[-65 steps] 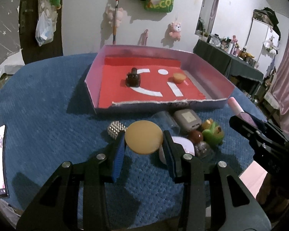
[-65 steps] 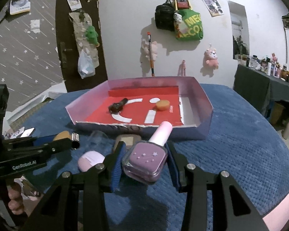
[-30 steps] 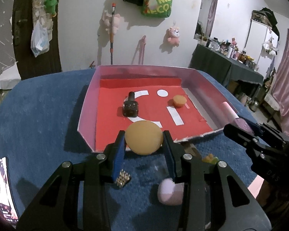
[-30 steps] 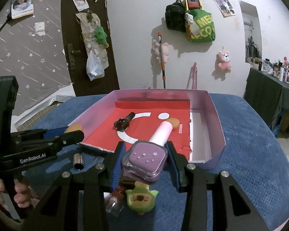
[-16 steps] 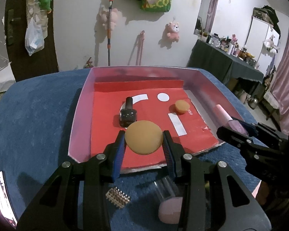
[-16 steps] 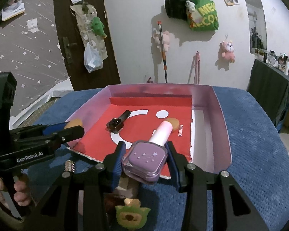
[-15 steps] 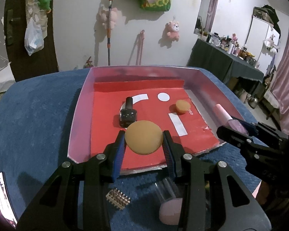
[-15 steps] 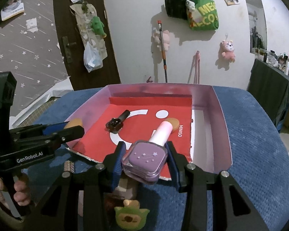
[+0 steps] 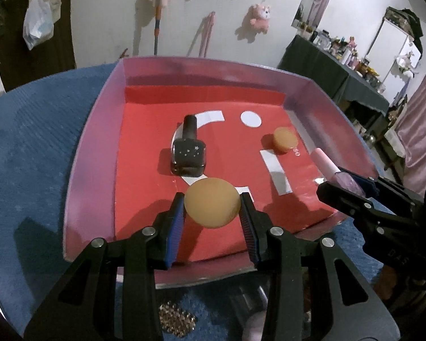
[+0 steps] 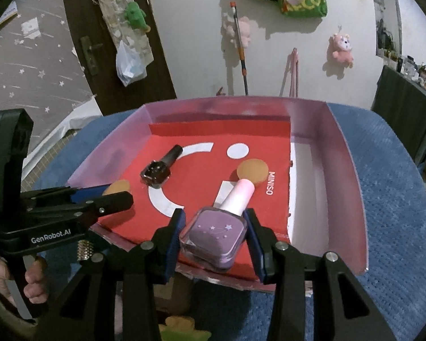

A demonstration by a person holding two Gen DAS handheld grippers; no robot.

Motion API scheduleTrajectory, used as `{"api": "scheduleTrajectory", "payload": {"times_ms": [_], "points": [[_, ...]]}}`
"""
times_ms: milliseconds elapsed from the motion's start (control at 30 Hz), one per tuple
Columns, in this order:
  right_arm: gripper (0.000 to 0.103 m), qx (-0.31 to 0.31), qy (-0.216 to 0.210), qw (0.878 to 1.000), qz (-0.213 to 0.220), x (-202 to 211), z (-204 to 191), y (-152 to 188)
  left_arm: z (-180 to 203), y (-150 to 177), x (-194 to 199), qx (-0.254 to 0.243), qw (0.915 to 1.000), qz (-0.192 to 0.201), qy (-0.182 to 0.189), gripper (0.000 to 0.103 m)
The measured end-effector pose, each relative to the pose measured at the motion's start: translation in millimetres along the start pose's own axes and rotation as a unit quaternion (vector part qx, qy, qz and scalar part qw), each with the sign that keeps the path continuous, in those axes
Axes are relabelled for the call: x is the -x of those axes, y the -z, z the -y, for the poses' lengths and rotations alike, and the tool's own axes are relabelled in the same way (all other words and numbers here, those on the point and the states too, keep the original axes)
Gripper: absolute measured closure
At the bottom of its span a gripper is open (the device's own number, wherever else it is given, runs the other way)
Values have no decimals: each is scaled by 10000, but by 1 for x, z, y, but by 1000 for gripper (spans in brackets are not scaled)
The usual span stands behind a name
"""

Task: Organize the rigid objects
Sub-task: 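Carry the tan sponge and lilac polish bottle over the red tray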

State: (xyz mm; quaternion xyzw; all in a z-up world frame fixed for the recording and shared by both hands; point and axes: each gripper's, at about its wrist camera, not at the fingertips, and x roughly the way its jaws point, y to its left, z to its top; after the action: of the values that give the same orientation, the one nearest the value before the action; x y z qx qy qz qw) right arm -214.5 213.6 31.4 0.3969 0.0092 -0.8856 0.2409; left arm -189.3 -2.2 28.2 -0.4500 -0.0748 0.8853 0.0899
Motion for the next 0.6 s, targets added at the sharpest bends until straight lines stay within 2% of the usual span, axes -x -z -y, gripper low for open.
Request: {"api": "scheduleTrajectory", "payload": {"times_ms": [400, 600], "points": [[58, -27, -102, 9985, -546, -32, 4, -8, -4, -5, -27, 51, 9990, -437, 36, 67], [58, 7, -110, 9980, -615, -44, 4, -16, -6, -13, -32, 105, 9989, -460, -8, 67]]}}
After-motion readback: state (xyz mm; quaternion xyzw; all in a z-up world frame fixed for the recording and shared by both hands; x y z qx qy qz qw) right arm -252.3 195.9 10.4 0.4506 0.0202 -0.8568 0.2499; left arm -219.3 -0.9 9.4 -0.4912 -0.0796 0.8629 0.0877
